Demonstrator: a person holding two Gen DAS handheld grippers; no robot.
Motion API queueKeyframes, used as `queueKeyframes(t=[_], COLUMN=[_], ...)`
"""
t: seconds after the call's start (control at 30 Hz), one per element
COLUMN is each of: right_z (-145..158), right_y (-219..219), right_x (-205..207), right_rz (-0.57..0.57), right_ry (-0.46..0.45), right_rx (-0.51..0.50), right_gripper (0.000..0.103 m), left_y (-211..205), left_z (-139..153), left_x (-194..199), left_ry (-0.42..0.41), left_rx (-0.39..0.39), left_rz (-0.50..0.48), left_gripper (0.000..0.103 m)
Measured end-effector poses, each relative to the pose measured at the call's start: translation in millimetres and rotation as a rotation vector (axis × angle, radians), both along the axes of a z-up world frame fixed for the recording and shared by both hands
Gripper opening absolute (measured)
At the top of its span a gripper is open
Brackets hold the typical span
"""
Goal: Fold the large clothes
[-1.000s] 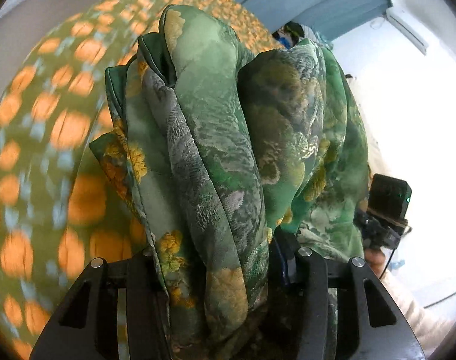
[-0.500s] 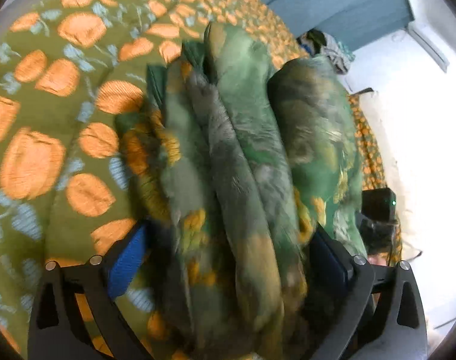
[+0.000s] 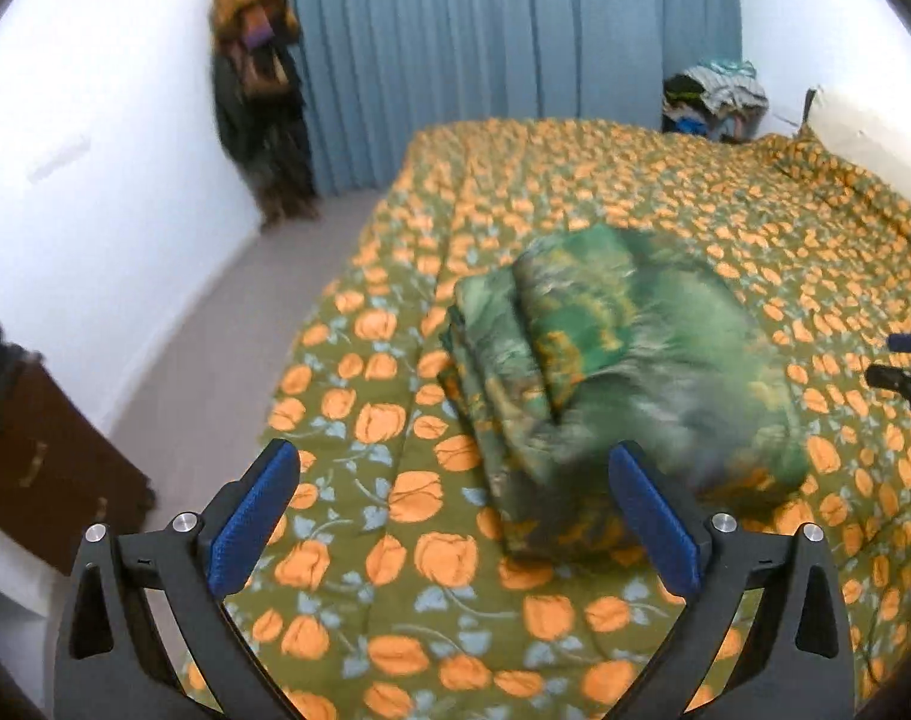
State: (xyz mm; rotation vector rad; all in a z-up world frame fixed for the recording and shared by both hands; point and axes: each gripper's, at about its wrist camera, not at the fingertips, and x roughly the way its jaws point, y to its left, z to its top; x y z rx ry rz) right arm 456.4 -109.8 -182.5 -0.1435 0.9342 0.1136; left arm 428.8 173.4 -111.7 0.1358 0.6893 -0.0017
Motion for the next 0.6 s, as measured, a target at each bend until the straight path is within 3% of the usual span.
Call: queueKeyframes(t=[0.13, 0.3, 0.47, 0.6], right_z=[31, 45, 53, 61], right_y=[30, 41, 47, 56], right_x=[-33, -88, -123, -153], right_rz=[0.009, -0.014, -0.037, -0.033], right_ry=[-0.092, -0.127, -0.137, -0.144], right_rx=[-0.086, -0.11, -0.126, -0.123], right_gripper=[0.1, 0.1, 0.1, 0.1], left_y=[-42, -76, -89, -92], left_z=[24, 28, 35, 47], left_x=[-44, -81, -113, -138], left_ry=[-0.097, -0.02, -0.054, -0.076], left_rx=[0.057, -0.06, -0.009, -0.016], left_rz=[0.009, -0.06, 0.005, 0.023], left_gripper=[0.103, 0.103, 0.103, 0.103])
